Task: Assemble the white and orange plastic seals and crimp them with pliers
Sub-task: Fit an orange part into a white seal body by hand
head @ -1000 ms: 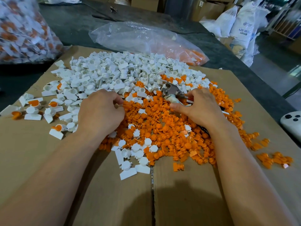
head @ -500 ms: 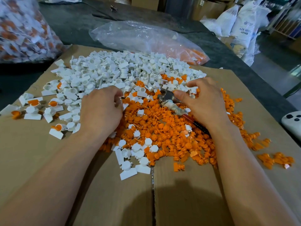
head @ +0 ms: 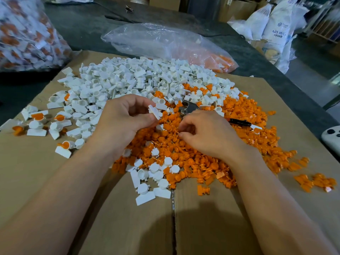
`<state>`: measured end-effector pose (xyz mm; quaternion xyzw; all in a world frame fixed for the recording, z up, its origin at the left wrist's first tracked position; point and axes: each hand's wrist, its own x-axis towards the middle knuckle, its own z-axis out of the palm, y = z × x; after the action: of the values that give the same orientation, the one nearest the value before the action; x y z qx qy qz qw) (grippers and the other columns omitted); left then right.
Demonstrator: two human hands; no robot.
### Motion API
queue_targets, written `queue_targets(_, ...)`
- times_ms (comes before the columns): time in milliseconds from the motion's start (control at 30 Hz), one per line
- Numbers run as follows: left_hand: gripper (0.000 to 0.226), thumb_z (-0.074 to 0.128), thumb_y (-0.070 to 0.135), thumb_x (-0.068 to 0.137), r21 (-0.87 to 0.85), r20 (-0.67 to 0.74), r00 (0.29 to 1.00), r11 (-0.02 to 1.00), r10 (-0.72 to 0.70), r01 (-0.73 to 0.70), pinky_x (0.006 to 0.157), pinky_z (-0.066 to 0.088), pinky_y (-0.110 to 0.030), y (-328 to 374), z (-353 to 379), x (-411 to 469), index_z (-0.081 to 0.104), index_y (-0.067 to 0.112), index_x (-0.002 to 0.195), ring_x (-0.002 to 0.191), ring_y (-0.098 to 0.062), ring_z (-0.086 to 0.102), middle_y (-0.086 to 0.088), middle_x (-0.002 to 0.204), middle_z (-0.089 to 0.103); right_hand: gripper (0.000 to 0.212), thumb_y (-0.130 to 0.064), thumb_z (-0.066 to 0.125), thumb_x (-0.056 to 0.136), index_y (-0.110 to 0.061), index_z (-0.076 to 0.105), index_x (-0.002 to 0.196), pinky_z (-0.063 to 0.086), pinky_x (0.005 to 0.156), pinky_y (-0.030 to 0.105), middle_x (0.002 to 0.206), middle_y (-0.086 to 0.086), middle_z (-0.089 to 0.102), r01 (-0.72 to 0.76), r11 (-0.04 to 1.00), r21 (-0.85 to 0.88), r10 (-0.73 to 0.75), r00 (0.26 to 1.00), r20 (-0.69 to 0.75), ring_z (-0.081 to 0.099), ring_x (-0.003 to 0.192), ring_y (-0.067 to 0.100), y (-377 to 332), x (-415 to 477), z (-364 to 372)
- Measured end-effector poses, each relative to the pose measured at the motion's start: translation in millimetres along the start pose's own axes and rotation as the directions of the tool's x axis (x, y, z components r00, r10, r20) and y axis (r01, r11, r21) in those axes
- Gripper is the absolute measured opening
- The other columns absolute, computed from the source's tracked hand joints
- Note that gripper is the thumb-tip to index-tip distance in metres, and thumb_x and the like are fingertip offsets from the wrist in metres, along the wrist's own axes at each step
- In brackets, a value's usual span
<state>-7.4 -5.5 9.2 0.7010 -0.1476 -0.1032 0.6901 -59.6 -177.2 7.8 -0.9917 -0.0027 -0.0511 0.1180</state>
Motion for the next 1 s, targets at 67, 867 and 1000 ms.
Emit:
queue_targets(67, 0.021, 0.064, -0.009, 0.077, -0.018, 0.028, 1.0, 1.0, -0.013, 0.014, 0.054, 0.048, -0.009, -0.3, 0.1, 0.2, 0.065, 0.011, 0.084, 0.058, -0.005, 0.065, -0.002, 0.069, 0.069, 0.017, -0.031, 0.058, 0.086, -0.024, 0.066, 0.099, 0.041, 0.071, 0.026, 0.088, -0.01, 0.047, -0.02, 1.0, -0.009, 0.02, 1.0, -0.01, 0.044, 0.085, 0.006, -1.5, 1.1, 1.9)
queue_targets(867, 0.031, 0.064, -0.012, 0.072, -0.133, 0.132, 0.99, 0.989, -0.05, 0.067, 0.063, 0.057, -0.021, -5.6, 2.7, 1.9, 0.07, 0.017, 0.079, 0.064, -0.014, 0.067, 0.001, 0.073, 0.072, 0.017, -0.004, 0.044, 0.093, -0.019, 0.041, 0.087, 0.047, 0.062, 0.039, 0.078, 0.001, 0.057, 0.156, 0.875, 0.459, -0.017, 0.956, -0.292, 0.061, 0.073, 0.009, -13.3, -4.9, -3.5)
queue_targets(1000, 0.03, 0.072, 0.001, 0.055, -0.098, 0.173, 0.984, 0.993, -0.047, 0.065, 0.066, 0.056, -0.019, -6.2, 3.2, 0.5, 0.074, 0.021, 0.077, 0.065, -0.011, 0.067, 0.002, 0.072, 0.072, 0.017, -0.004, 0.051, 0.089, -0.02, 0.043, 0.089, 0.049, 0.061, 0.044, 0.079, 0.007, 0.061, 0.218, 0.875, 0.432, -0.069, 0.94, -0.334, 0.061, 0.072, 0.025, -18.2, -5.1, -1.3)
